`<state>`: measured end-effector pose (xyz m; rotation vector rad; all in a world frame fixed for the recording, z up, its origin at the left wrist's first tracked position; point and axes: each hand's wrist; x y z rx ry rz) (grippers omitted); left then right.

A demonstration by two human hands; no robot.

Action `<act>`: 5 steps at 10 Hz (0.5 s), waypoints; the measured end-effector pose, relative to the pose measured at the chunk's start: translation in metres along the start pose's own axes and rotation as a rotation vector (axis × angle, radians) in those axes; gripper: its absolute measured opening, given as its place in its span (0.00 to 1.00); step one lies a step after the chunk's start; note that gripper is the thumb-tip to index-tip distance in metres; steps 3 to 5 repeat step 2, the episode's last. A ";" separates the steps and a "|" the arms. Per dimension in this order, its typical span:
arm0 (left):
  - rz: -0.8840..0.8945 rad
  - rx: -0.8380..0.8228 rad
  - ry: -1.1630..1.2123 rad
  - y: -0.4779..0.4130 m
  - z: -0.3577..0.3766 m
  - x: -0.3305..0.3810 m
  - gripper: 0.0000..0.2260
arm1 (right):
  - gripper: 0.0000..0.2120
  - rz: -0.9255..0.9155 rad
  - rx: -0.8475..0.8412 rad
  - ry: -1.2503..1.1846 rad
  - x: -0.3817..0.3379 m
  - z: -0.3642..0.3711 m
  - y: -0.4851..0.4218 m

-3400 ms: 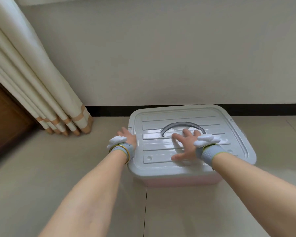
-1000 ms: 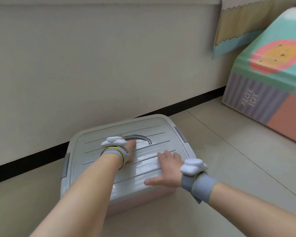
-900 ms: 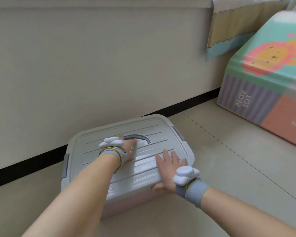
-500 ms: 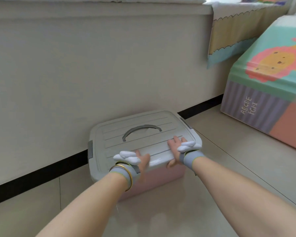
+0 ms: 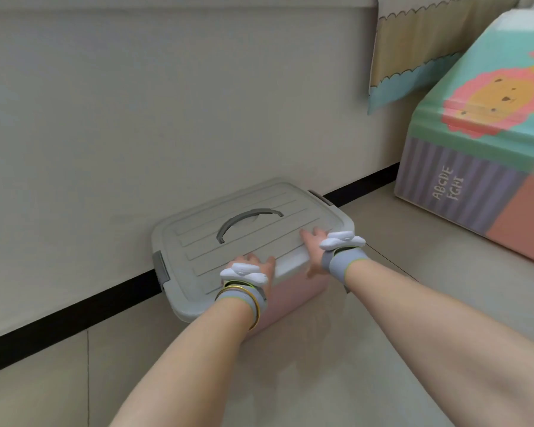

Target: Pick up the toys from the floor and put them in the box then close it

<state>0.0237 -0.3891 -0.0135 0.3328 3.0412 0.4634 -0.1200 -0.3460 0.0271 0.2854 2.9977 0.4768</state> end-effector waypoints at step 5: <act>0.021 0.014 -0.021 0.022 -0.007 -0.003 0.24 | 0.17 -0.044 0.176 -0.048 -0.042 -0.009 0.040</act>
Point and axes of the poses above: each hand's wrist, its own y-axis away from the middle knuckle, its own z-axis out of the palm, x = y × z, and after that the axes turned 12 degrees about -z, right-handed
